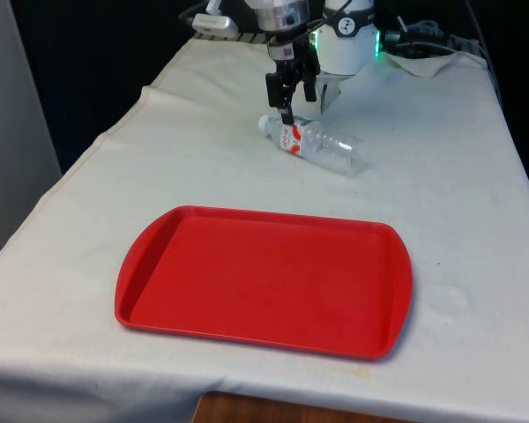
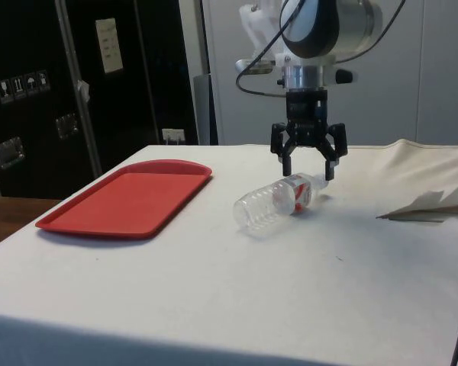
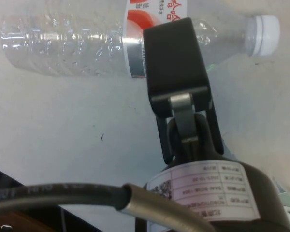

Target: Place the bottle upright on the tray.

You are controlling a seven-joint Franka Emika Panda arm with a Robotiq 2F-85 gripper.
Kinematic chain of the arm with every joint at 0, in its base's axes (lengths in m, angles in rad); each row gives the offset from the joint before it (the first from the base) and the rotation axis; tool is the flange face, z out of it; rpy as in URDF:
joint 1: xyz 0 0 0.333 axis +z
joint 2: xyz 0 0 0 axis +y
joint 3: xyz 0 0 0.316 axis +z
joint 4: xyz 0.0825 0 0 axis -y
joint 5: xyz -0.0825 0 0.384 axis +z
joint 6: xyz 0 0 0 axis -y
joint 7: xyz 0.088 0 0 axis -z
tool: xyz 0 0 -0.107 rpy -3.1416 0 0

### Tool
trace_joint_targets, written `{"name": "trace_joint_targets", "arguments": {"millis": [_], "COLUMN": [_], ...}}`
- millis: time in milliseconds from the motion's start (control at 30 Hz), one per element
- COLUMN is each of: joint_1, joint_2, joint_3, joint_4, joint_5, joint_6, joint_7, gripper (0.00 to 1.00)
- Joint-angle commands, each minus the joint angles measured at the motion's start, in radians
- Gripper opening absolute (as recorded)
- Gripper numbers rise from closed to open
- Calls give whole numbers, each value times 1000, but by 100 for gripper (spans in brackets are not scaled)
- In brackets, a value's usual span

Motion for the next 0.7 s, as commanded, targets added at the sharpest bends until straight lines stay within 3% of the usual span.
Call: {"name": "trace_joint_targets", "arguments": {"millis": [0,267,567,600,667], "joint_1": [0,0,3,0,3], "joint_2": [0,0,-19,0,-21], "joint_3": [1,0,4,0,5], "joint_4": [3,2,-27,-19,-34], "joint_5": [6,0,34,1,36], "joint_6": [-2,2,66,51,79], "joint_7": [-4,0,-28,-2,-30], "gripper": [100,100,100,100,100]}}
